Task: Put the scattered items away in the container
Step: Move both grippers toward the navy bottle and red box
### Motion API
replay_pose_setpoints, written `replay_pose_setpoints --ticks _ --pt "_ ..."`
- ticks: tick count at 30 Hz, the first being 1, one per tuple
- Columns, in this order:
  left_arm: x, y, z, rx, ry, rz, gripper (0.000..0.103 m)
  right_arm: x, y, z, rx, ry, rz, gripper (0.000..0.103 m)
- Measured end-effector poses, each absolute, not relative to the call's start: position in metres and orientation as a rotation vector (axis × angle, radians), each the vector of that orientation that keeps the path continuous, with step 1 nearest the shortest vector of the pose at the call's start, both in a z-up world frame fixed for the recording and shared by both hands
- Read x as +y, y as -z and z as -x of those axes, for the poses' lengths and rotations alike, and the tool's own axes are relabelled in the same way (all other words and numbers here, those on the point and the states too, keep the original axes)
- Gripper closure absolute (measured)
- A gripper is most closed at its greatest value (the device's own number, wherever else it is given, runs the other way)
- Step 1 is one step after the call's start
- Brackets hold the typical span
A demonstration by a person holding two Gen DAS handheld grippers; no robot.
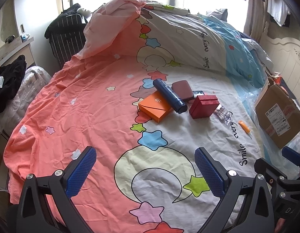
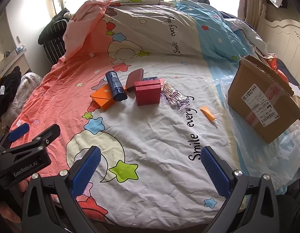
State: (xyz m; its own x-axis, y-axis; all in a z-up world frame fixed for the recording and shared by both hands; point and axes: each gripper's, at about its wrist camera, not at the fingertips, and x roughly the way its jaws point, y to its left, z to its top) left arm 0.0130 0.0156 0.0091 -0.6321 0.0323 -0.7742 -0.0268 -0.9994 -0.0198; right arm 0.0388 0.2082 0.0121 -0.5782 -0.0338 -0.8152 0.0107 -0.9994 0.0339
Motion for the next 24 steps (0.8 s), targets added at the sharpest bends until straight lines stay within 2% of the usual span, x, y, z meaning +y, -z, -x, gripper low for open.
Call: replay_pose_setpoints --ticks 13,24 --pt "0.021 0.005 -0.012 0.006 -2.756 1.398 0.0 0.211 -0.007 -0.038 -0.038 2.754 -1.447 0.0" --pt "0.016 0.013 -0.005 -0.111 -2.713 1.475 0.0 0.215 0.0 -0.035 -0.041 2.741 -1.457 0.0"
